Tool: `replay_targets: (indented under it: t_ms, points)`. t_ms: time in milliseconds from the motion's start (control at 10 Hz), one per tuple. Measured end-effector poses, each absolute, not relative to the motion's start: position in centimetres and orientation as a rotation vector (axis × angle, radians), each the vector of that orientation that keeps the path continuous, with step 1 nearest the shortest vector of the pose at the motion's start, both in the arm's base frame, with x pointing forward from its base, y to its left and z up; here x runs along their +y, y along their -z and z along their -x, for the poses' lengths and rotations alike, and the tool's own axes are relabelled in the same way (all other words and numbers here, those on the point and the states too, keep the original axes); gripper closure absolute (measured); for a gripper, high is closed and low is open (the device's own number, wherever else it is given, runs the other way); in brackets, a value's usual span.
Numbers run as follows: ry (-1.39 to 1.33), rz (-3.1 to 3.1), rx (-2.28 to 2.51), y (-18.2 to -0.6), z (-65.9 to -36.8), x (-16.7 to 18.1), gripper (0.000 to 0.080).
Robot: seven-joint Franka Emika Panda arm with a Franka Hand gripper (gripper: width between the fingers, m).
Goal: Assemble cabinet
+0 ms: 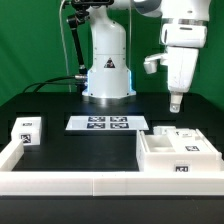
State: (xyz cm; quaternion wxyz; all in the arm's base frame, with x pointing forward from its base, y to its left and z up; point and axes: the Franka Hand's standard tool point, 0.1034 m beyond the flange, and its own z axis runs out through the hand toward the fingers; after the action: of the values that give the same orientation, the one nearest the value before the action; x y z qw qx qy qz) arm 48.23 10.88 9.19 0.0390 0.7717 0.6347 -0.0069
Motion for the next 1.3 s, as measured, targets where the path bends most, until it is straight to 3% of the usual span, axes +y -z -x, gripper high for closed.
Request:
replay_targets:
  t_ms: [400,700,1300]
  points:
    - [0.022,-2.369,1.947,-9.0,-47.9,10.9,0.0002]
    - [-0.012,-2.375,1.979,-7.0,-45.0,11.5,0.0002]
    - [0.003,-2.409,2.004,-3.8,-43.2,11.6,0.0002]
